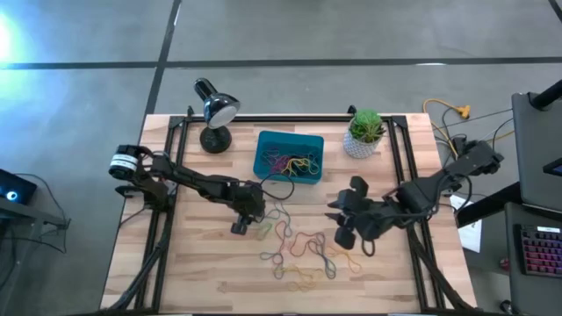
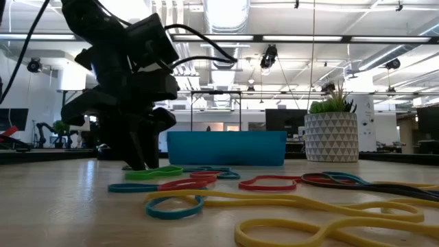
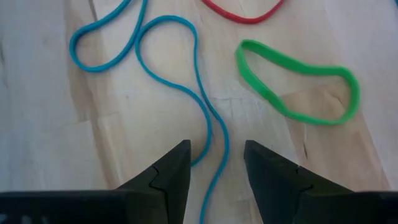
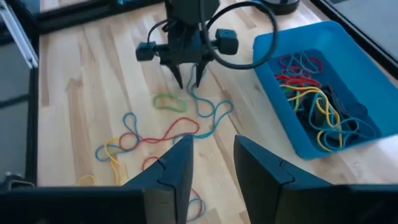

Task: Pick and place rubber bands into bin
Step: Put the blue rubber band into the blue bin

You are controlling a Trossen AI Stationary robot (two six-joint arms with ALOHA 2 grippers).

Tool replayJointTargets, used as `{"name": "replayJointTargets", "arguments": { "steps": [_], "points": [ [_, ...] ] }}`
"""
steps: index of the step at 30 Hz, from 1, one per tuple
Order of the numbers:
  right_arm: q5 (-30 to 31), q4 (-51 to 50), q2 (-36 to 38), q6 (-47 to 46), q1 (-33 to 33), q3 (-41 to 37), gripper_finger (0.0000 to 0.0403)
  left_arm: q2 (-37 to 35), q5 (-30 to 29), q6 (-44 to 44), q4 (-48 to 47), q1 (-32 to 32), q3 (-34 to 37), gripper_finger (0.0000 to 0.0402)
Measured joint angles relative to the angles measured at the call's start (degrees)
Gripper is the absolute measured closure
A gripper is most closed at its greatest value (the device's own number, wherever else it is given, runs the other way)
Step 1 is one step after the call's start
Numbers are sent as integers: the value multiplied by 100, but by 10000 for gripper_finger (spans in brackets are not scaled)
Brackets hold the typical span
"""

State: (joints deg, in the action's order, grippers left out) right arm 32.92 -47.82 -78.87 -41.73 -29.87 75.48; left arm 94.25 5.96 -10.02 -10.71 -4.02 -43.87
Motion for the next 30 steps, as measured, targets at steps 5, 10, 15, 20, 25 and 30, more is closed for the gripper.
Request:
{"name": "replayJointTargets", "arguments": {
  "steps": [5,10,15,20,25,30],
  "points": [
    [75,7,92,-227,-102,-63,297,474,-220,215,-123,-34,1,265],
    [75,5,86,-225,-102,-65,298,868,-427,391,-183,-92,-77,265],
    [77,3,79,-206,-102,-68,304,934,-1128,520,-115,-170,-189,265],
    [77,3,77,-187,-102,-71,309,968,-1611,499,-45,-147,-254,285],
    [77,3,77,-184,-102,-72,315,1196,-1594,517,127,-135,-252,347],
    [75,9,75,-206,-102,-74,321,1307,-2004,904,282,-166,-254,396]
  ]
}}
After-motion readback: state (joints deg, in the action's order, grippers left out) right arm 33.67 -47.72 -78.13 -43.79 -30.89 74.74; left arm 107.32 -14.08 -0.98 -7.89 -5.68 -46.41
